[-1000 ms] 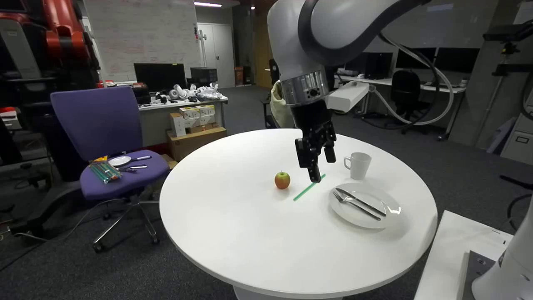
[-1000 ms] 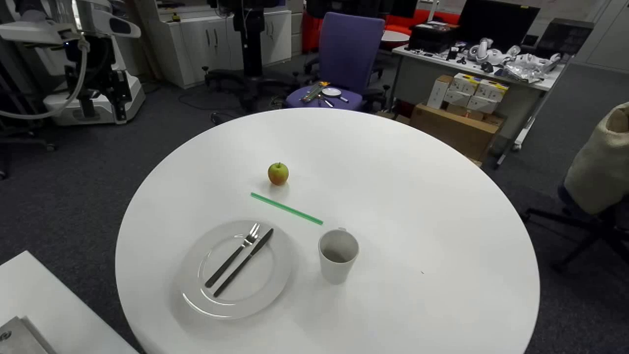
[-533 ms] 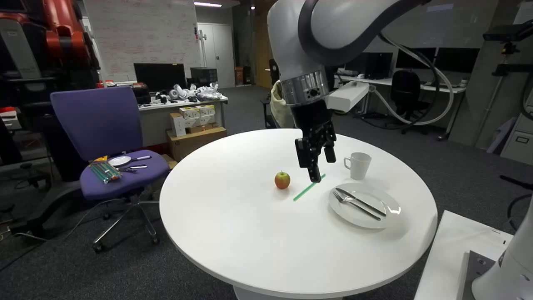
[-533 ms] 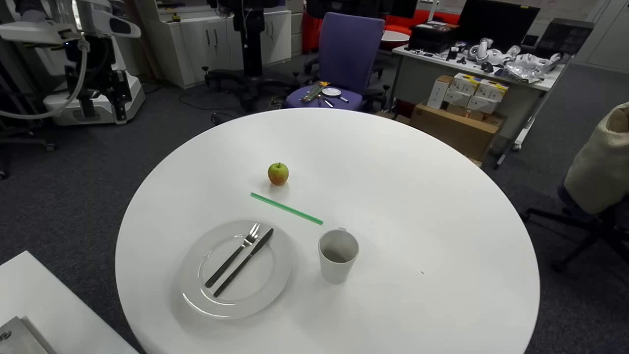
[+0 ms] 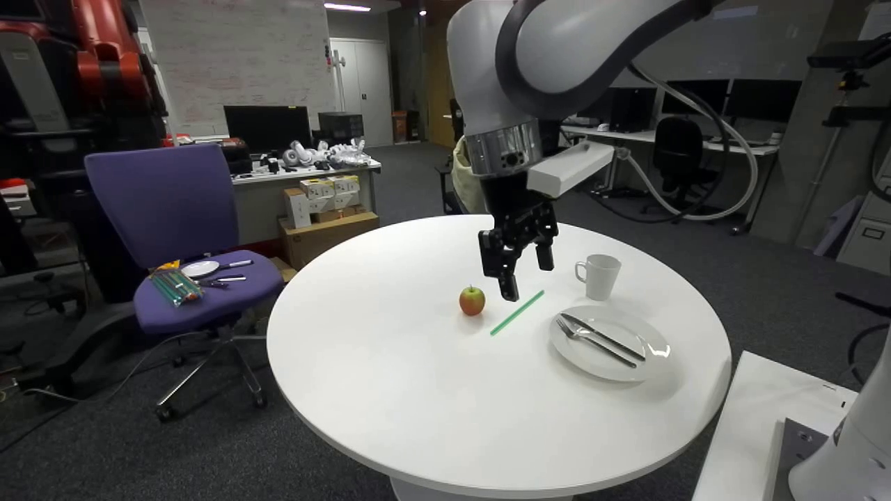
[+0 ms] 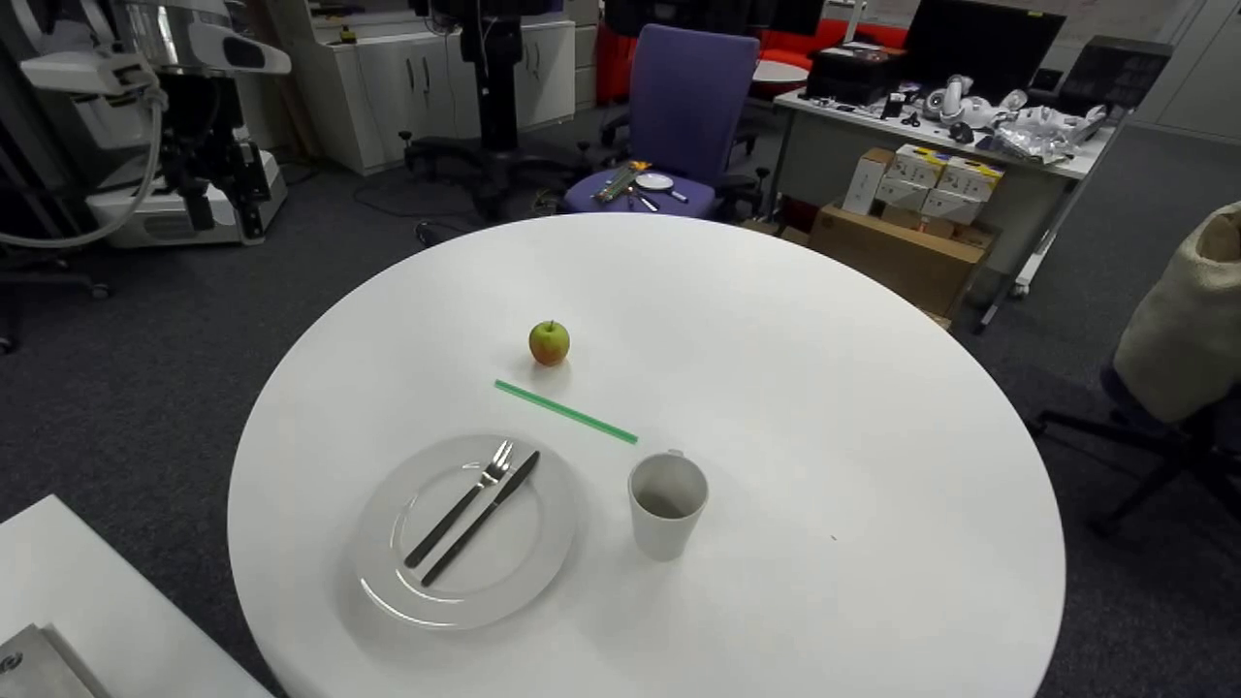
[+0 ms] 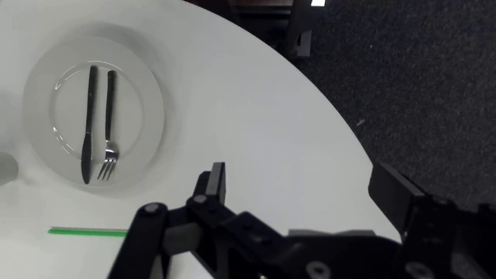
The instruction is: Put the green straw in the mug.
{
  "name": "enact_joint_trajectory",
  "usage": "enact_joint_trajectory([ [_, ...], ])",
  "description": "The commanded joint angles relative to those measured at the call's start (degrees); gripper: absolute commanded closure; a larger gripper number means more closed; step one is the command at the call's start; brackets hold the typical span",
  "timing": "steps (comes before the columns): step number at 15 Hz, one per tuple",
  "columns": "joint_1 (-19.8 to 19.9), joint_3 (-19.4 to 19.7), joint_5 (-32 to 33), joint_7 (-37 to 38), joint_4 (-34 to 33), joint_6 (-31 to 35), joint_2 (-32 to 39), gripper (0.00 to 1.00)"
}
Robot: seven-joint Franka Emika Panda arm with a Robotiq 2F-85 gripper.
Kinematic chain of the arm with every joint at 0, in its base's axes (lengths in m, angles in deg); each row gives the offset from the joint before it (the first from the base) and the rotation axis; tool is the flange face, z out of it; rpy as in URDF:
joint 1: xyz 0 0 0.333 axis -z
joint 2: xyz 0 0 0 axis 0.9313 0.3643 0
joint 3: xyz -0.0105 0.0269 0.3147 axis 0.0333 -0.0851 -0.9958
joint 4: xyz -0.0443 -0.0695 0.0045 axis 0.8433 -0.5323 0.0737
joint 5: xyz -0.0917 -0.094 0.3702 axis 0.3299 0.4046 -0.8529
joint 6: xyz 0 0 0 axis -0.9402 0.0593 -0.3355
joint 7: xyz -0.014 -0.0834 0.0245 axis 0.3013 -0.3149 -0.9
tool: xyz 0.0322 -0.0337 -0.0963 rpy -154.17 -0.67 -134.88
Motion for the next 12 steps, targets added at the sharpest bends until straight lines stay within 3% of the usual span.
enact_joint_trajectory([
  [1,1.05,1.82,1.24,8.79,0.84,5.65,1.40,0.00],
  [12,6.49,11.47,-1.40,27.25,5.57,21.83,6.60,0.00],
])
